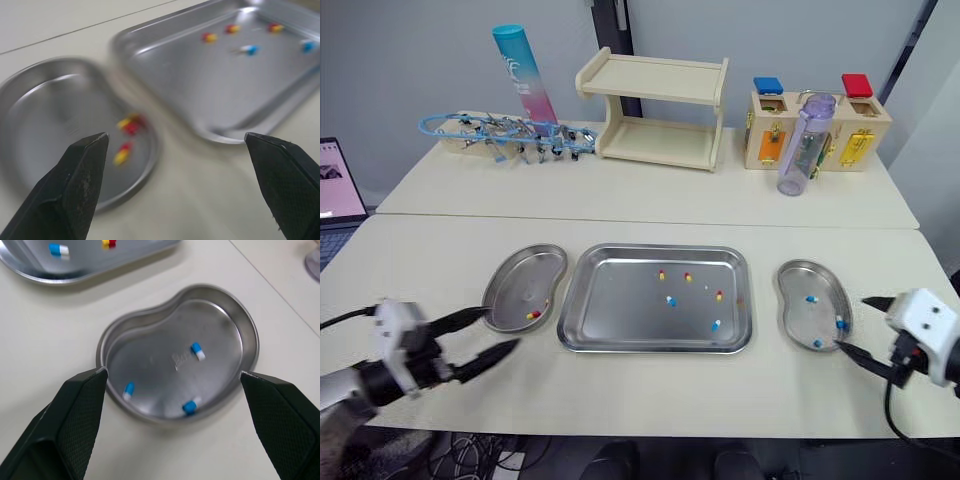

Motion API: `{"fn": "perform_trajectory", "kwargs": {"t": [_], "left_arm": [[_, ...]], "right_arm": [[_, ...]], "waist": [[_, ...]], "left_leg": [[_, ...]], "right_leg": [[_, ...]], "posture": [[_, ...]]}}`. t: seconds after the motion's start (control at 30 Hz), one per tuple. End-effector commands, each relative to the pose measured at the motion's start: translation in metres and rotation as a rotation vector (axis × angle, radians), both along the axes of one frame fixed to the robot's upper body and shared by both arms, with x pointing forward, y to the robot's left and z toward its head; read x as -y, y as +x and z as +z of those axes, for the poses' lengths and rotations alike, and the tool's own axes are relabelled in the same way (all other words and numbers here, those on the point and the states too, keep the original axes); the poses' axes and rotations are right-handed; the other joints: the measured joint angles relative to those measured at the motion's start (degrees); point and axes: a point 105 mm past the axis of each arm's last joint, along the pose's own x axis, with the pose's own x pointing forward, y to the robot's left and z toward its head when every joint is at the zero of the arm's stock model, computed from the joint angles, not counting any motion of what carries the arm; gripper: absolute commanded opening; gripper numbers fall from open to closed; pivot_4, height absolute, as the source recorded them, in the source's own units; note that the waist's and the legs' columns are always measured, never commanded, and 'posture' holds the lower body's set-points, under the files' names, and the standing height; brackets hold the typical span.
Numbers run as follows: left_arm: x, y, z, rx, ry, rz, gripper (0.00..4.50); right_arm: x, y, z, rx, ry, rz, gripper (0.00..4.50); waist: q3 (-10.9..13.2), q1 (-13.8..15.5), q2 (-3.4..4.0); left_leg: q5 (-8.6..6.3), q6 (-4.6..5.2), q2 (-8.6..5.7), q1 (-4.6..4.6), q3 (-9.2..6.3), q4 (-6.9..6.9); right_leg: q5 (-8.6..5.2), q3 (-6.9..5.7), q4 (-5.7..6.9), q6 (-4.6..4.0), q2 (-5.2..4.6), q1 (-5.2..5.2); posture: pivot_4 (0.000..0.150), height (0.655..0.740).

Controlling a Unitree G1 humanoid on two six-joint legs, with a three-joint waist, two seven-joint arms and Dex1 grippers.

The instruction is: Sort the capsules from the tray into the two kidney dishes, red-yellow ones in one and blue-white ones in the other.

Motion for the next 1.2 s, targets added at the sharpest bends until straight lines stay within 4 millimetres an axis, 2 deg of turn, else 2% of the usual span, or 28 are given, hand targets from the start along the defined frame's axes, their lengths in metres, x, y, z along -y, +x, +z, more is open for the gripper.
{"fn": "perform_trajectory", "kwargs": {"t": [0.03,0.1,0.3,0.43,0.6,0.7,0.83,1.03,1.1,1.2], "left_arm": [[-0.045,-0.012,0.01,0.01,0.048,0.124,4.5],[-0.065,-0.021,0.005,-0.015,0.071,0.183,4.5],[-0.102,-0.044,-0.012,-0.077,0.1,0.33,4.5],[-0.104,-0.042,-0.01,-0.06,0.103,0.339,4.5],[-0.092,-0.037,0.0,-0.024,0.068,0.313,4.5],[-0.071,-0.039,0.0,-0.047,0.063,0.224,4.5],[-0.027,-0.037,0.004,-0.043,0.008,0.082,4.5],[0.062,-0.034,0.007,0.042,-0.059,-0.271,4.5],[0.083,-0.035,0.005,0.061,-0.068,-0.37,4.5],[0.101,-0.029,0.003,0.092,-0.088,-0.453,4.5]], "right_arm": [[0.018,-0.007,0.006,0.012,-0.057,0.0,4.45],[0.026,-0.014,-0.001,-0.04,-0.058,-0.014,4.45],[0.049,-0.024,-0.01,-0.129,-0.011,-0.085,4.45],[0.051,-0.022,-0.012,-0.13,-0.01,-0.084,4.45],[0.055,-0.021,-0.02,-0.169,-0.019,-0.091,4.45],[0.057,-0.021,-0.022,-0.179,-0.014,-0.094,4.45],[0.059,-0.021,-0.023,-0.183,-0.012,-0.096,4.45],[0.061,-0.021,-0.024,-0.182,-0.023,-0.097,4.45],[0.06,-0.022,-0.024,-0.178,-0.026,-0.093,4.45],[0.059,-0.022,-0.022,-0.172,-0.037,-0.088,4.45]], "waist": [[0.0,0.03,0.0],[0.0,0.03,0.0],[0.0,0.06,-0.03],[-0.01,0.07,-0.04],[-0.02,0.06,-0.07],[-0.02,0.06,-0.07],[-0.02,0.11,-0.06],[-0.02,0.17,-0.06],[-0.02,0.19,-0.05],[-0.04,0.19,-0.02]], "left_leg": [[0.0,0.0,-0.01,0.0,0.03,0.0],[0.0,0.0,-0.01,0.0,0.04,0.0],[-0.01,-0.01,0.0,0.0,0.06,-0.05],[-0.01,-0.02,0.03,0.01,0.07,-0.07],[-0.01,-0.02,0.04,0.01,0.07,-0.09],[-0.01,-0.02,0.04,0.01,0.08,-0.1],[-0.01,-0.02,0.04,0.01,0.14,-0.09],[-0.01,-0.03,0.03,0.01,0.16,-0.07],[-0.01,-0.03,0.04,0.01,0.16,-0.08],[-0.01,-0.02,0.03,0.02,0.16,-0.07]], "right_leg": [[0.0,0.02,-0.01,0.0,-0.01,0.0],[0.0,0.03,-0.02,0.0,-0.02,0.0],[-0.02,0.04,-0.04,-0.03,-0.03,-0.01],[-0.06,0.03,-0.04,-0.07,-0.03,-0.02],[-0.05,0.03,-0.04,-0.07,-0.03,-0.01],[-0.05,0.03,-0.04,-0.07,-0.03,-0.01],[-0.05,0.07,-0.04,-0.07,-0.04,-0.01],[-0.05,0.09,-0.05,-0.06,-0.04,0.02],[-0.05,0.08,-0.06,-0.06,-0.03,0.02],[-0.04,0.08,-0.05,-0.07,-0.02,0.01]], "posture": [[0.15,0.74],[0.15,0.74],[0.15,0.74],[0.15,0.74],[0.15,0.74],[0.15,0.74],[0.15,0.74],[0.15,0.74],[0.15,0.74],[0.15,0.74]]}}
